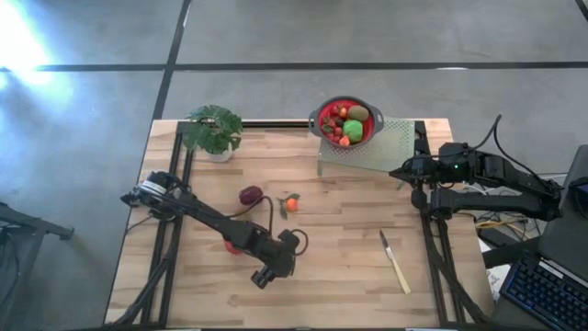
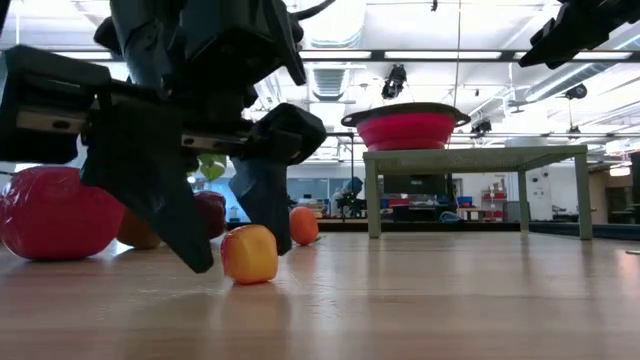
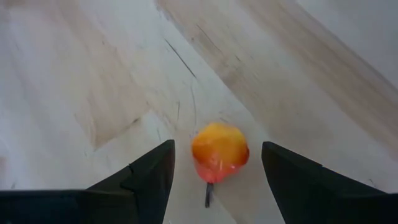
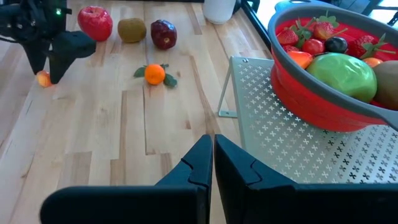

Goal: Pick & Place Fruit
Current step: Put the pear into the strainer bowl on the shelf

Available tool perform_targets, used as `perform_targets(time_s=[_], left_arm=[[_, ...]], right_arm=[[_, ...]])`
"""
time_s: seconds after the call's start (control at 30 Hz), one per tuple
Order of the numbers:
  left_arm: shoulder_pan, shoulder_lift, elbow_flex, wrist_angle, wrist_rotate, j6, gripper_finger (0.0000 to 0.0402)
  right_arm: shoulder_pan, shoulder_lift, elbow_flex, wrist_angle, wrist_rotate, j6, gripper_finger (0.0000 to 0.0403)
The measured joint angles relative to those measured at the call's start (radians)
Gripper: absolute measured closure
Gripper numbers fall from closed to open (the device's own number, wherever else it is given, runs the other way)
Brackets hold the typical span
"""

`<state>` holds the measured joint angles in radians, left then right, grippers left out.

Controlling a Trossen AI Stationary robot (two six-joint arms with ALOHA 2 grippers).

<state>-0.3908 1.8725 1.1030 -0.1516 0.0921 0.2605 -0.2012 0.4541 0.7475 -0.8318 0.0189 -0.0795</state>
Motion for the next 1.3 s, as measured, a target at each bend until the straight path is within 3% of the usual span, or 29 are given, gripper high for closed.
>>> perform_targets(time_s=[0.27,0.6,1.3], left_arm=[[0.0,0.0,-0.062,0.124,0.0,0.0,0.0156],[0.0,0.0,-0.079,0.161,0.001,0.0,0.0162],[0.0,0.0,-0.079,0.179,0.004,-0.015,0.0263]], right_arm=[[0.0,0.0,0.0,0.0,0.0,0.0,0.039],[0.0,0.0,0.0,0.0,0.0,0.0,0.039],[0.0,0.0,0.0,0.0,0.0,0.0,0.039]])
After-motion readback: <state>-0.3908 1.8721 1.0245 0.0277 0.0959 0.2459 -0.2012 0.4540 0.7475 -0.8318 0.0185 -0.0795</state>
